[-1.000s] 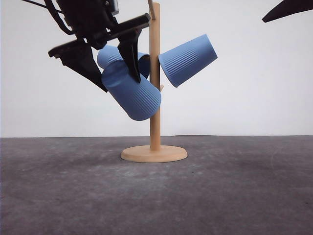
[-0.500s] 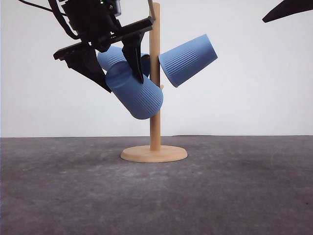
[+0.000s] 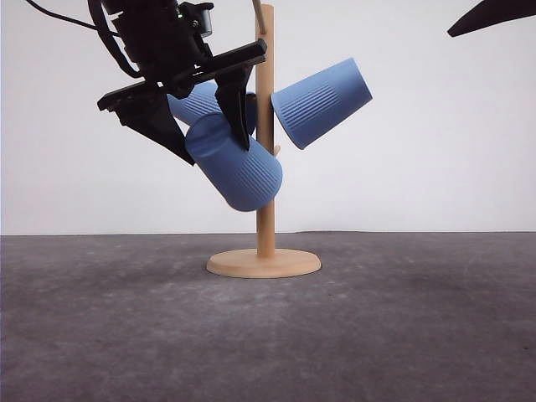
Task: Place three cups
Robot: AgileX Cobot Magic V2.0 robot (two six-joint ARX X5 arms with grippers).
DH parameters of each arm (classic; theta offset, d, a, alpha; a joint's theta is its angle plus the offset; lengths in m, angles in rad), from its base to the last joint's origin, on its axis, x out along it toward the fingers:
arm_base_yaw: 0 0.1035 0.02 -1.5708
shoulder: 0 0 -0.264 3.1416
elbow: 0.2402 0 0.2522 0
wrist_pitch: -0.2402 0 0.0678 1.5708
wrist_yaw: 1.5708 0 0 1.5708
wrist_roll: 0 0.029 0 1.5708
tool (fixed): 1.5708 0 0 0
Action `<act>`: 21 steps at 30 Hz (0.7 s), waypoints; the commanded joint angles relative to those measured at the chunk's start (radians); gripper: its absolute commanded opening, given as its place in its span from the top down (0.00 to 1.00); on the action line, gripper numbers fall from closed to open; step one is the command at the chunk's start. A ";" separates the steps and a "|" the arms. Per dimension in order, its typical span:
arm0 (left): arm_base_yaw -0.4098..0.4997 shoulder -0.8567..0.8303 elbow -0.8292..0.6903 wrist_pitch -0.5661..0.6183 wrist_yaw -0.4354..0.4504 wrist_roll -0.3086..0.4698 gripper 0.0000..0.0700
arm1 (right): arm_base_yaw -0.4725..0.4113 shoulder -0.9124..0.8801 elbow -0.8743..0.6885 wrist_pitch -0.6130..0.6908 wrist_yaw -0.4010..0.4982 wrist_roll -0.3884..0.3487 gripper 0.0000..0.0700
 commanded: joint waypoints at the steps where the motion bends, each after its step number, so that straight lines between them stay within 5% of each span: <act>1: -0.008 0.022 0.024 0.009 -0.002 0.008 0.25 | 0.003 0.006 0.019 0.006 -0.003 -0.009 0.45; 5: -0.008 0.022 0.024 0.009 0.012 0.009 0.23 | 0.003 0.006 0.019 0.006 -0.003 -0.009 0.45; 9: -0.008 0.019 0.024 0.005 0.013 0.011 0.07 | 0.003 0.006 0.019 0.006 -0.003 -0.010 0.45; 21: -0.006 -0.109 0.025 -0.102 0.020 0.056 0.06 | 0.003 0.006 0.019 0.007 -0.003 -0.010 0.45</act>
